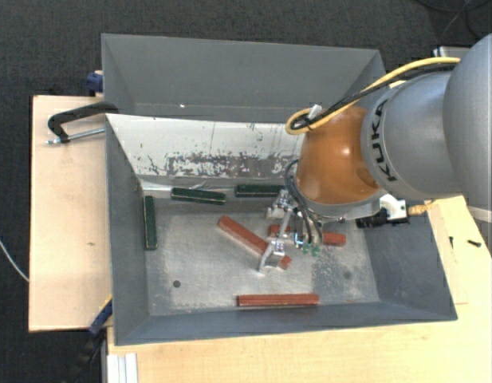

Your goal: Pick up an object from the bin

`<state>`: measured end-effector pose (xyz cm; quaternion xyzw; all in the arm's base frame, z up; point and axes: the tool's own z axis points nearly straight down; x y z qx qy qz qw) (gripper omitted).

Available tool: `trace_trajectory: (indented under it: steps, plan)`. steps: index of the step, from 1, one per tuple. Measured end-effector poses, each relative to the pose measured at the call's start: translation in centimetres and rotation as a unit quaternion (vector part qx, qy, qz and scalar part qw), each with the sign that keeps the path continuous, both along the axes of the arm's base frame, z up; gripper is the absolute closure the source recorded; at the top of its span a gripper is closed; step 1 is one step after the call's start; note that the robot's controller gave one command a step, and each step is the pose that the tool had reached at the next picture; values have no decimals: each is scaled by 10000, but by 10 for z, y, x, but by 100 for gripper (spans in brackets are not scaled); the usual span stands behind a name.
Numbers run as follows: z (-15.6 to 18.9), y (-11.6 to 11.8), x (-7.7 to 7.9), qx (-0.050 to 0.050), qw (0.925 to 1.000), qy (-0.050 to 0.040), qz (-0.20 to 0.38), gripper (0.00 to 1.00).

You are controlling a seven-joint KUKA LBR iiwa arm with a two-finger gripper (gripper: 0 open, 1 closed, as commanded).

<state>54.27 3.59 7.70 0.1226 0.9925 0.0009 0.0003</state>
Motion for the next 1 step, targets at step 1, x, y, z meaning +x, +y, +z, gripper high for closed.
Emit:
trace_trajectory:
  steps: [1]
  plan:
    - [0,-27,1,64,9886,9,-1504,100]
